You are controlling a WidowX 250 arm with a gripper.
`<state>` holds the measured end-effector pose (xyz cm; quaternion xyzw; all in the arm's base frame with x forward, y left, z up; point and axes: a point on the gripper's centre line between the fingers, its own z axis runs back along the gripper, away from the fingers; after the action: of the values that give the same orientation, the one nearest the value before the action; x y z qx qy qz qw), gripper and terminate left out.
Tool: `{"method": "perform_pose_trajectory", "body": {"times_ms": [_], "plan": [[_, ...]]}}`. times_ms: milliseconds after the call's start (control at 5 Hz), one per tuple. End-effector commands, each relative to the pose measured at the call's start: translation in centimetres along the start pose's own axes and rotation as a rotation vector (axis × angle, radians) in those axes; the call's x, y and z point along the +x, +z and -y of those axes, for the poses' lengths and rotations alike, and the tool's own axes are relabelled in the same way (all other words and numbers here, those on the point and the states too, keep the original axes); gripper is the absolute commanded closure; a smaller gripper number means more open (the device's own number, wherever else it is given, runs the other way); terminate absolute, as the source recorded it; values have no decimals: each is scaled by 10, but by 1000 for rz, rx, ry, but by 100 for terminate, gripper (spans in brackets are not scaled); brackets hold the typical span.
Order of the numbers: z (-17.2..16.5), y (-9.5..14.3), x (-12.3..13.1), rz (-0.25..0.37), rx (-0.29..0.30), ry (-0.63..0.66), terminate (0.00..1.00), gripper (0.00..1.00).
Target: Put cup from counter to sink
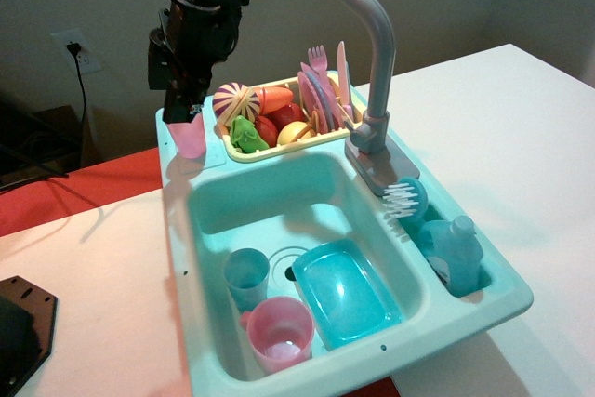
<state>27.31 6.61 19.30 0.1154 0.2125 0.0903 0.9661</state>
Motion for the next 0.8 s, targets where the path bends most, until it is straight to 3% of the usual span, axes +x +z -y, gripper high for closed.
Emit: {"method": "perform_pose_trajectory", "body": {"times_ms": [0,600], "plan": [[0,0,0,0,0,0,0,0],[3,-32,24,-36,8,30,0,0]]}}
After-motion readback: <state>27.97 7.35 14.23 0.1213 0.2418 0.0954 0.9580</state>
